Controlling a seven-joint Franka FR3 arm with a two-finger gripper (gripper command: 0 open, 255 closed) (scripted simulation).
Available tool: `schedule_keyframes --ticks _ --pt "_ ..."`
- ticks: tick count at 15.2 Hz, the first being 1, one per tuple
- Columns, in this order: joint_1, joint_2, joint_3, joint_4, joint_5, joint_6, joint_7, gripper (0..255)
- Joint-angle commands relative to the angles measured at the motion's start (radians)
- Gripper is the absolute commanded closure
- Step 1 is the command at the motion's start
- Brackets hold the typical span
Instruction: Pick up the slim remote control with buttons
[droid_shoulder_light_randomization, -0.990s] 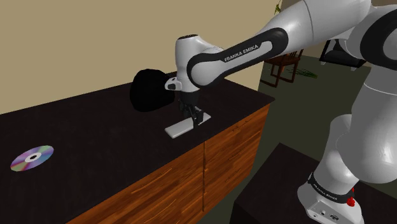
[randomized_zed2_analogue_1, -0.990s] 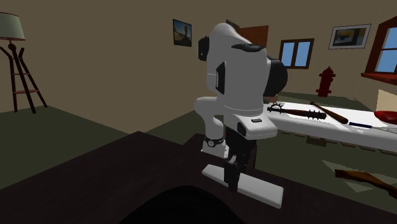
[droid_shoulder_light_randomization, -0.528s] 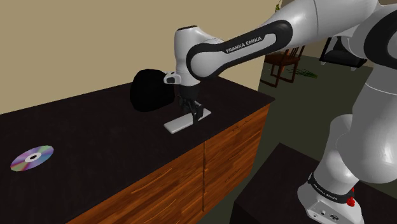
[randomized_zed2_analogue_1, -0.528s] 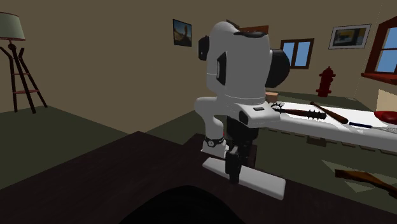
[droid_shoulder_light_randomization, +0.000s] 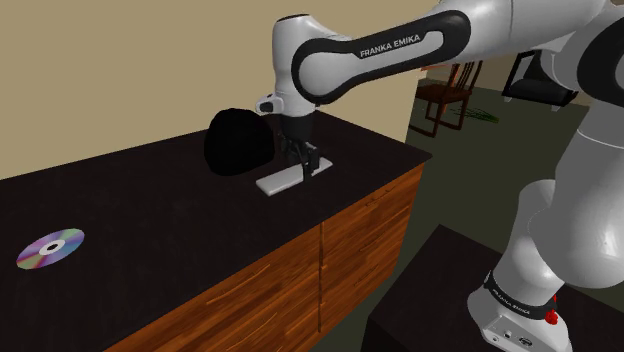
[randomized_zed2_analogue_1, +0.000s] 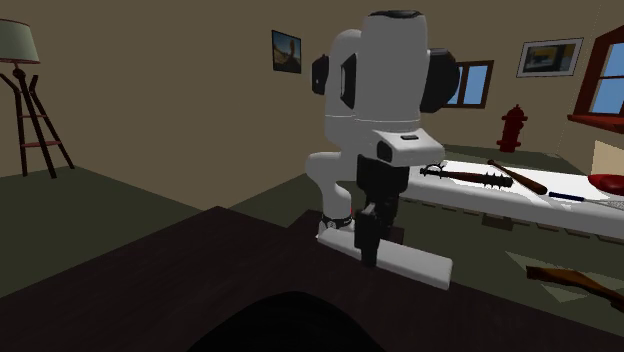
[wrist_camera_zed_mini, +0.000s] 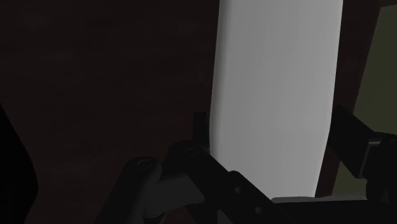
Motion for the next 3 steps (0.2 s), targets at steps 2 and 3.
schedule_keyframes --ticks 2,3 --pt "0.0 -0.003 0.0 0.027 0.0 -0.03 0.0 255" --pt "0.0 -0.003 0.0 0.027 0.0 -0.03 0.0 255"
